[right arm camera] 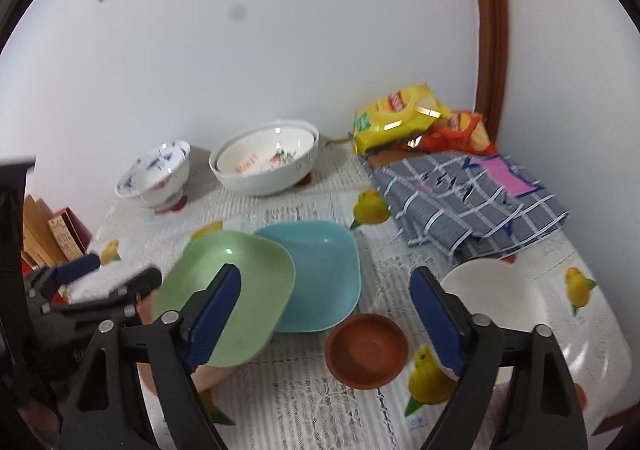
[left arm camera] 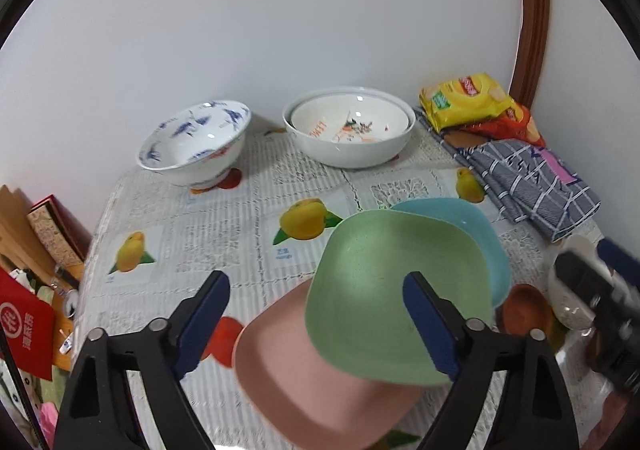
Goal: Organize plates and bowls
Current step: 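Move both tools toward the rim of the green square plate, then close the left tool on the green plate rim while the right tool grips it too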
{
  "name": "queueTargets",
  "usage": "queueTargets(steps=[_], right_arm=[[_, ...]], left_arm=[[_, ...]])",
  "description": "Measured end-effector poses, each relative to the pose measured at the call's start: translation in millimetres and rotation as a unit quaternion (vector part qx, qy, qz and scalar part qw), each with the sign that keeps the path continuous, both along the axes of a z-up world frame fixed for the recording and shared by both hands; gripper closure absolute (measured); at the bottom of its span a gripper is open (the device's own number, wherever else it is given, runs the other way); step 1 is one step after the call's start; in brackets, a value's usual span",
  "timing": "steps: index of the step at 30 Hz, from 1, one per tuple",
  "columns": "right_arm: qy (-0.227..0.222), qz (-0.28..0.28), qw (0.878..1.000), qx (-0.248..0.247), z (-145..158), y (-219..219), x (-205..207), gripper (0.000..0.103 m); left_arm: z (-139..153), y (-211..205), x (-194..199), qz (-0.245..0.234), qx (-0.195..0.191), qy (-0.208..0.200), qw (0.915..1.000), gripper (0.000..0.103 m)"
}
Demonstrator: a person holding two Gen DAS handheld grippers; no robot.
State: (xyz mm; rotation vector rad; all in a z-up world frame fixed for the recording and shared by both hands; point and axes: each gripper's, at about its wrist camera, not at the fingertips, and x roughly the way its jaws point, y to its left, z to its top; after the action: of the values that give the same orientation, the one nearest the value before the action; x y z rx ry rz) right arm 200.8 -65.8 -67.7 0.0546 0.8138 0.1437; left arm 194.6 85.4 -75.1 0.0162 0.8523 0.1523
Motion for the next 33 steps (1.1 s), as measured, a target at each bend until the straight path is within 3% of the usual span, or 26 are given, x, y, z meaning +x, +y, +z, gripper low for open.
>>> queueTargets(steps=[2, 12, 22, 26, 30, 33], right_arm=[[0.015, 0.008, 1.0, 0.003, -16.1, 0.5, 5.7, 0.029], [0.059, 0.024, 0.997, 0.04, -58.6, 11.6, 25.3, 0.038], [0.077, 0.016, 0.996, 0.039, -80.5, 22.2, 30.7, 0.048], [0.086, 0.024, 0.995, 0.041, -87.1, 28.6, 32.8, 0.059], [0.086, 0.028, 0.995, 0.051, -89.9, 29.8, 33.7, 0.069], [0.085, 0.037, 0.993, 0.068, -89.8, 30.6, 33.4, 0.086]], left_arm=[[-9.8, -0.3, 9.9, -0.005, -0.002, 0.01, 0.9999, 0.025], [-43.3, 13.3, 33.6, -0.002, -0.024, 0.037, 0.999, 0.044], [-58.7, 16.5, 37.9, -0.005, -0.043, 0.047, 0.998, 0.053], [-58.2, 15.1, 37.7, -0.009, -0.045, 0.045, 0.9979, 0.061], [-57.2, 13.7, 36.7, -0.012, -0.047, 0.045, 0.9978, 0.078], [-54.9, 10.3, 33.4, -0.01, -0.039, 0.044, 0.9983, 0.084]])
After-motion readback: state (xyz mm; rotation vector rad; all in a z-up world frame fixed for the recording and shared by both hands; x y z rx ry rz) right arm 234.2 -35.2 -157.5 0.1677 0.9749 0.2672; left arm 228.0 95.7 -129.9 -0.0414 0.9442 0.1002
